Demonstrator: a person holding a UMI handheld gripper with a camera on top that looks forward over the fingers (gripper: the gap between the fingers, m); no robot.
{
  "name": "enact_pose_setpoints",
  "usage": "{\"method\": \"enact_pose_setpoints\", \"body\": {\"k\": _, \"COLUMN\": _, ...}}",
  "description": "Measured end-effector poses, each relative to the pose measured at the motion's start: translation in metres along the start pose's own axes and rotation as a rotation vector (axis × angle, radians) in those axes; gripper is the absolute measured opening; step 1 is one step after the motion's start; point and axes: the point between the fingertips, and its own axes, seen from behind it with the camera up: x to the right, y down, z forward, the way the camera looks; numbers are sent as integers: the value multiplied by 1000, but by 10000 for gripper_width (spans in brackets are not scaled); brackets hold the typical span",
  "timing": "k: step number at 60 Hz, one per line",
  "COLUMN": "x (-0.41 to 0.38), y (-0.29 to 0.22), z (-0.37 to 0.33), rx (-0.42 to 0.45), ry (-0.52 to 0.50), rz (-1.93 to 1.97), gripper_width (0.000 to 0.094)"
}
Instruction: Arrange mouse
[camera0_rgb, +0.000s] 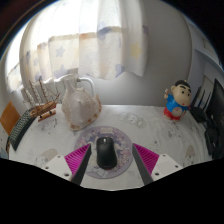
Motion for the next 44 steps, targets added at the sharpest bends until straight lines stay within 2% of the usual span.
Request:
{"method": "enact_pose_setpoints", "body": {"k": 10, "x": 14, "y": 1, "z": -99, "rx": -42, "ry": 31, "rz": -3, "gripper_width": 852}}
{"method": "enact_pose_setpoints", "body": {"k": 17, "x": 20, "y": 17, "z": -141, "rx": -76, "ry": 46, "rz": -24, "gripper_width": 851}}
{"method": "enact_pose_setpoints", "body": {"k": 25, "x": 19, "y": 33, "z": -164, "rx": -101, "ry": 22, "rz": 0, "gripper_width": 850}}
{"method": "enact_pose_setpoints", "body": {"k": 44, "x": 36, "y": 35, "z": -172, "rx": -93, "ry": 40, "rz": 15, "gripper_width": 852}}
